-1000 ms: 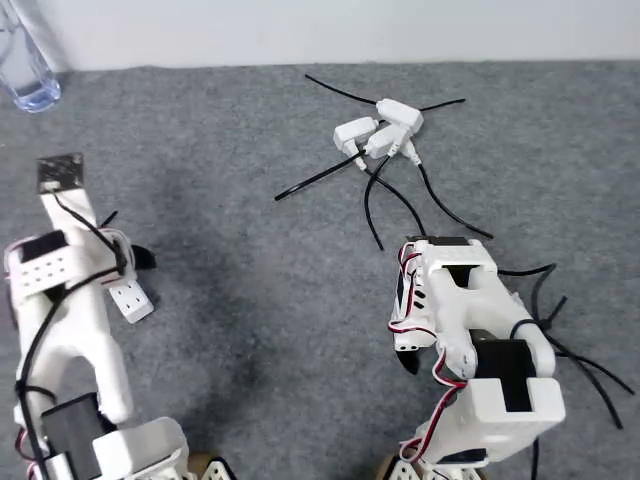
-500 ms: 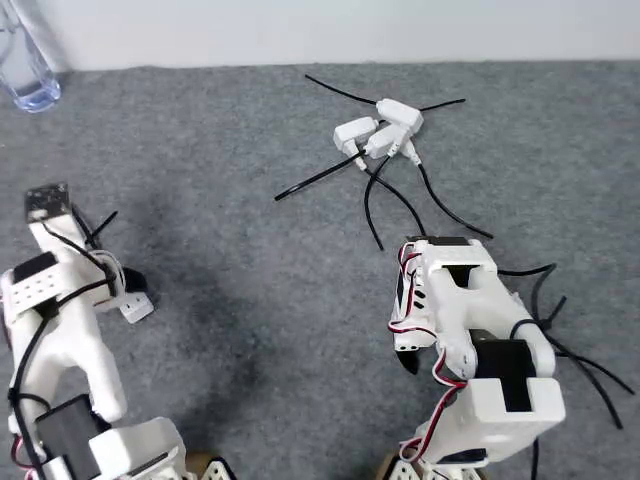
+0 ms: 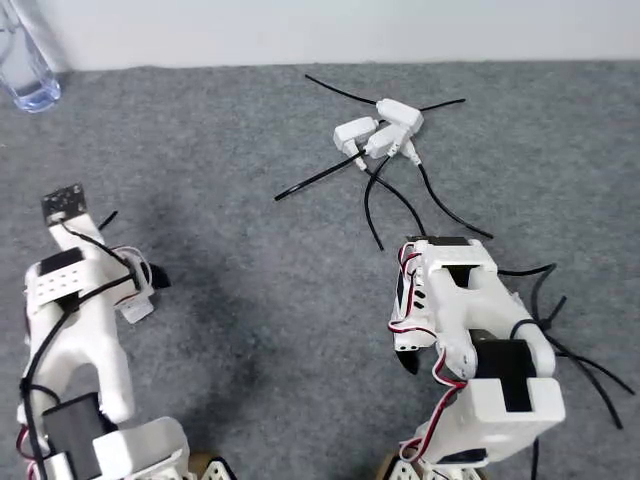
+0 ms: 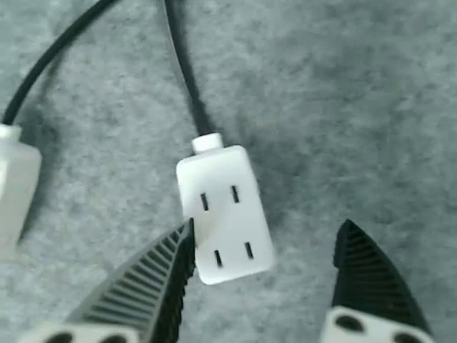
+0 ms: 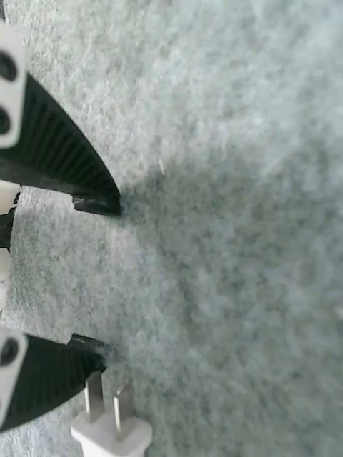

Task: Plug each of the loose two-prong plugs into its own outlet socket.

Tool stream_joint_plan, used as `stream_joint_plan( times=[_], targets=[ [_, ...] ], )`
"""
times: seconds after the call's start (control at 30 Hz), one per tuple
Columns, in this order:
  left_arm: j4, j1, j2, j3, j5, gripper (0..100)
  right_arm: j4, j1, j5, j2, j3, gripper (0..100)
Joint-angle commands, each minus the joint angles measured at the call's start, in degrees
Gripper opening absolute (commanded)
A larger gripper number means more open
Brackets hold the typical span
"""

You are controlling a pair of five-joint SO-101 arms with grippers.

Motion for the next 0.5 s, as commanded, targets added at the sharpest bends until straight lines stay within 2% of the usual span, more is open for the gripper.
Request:
stream_joint_plan(
  times=[0.0,0.47],
  targets=[
    [0.35,2.02,-0.35,-0.66,2.46,30,-4.18,-0.48,1.05,1.01,0.70,27.8],
    [-2.73,-2.46,-0.35,1.80,2.37,30,-4.18,-0.48,1.05,1.01,0.70,27.8]
  ],
)
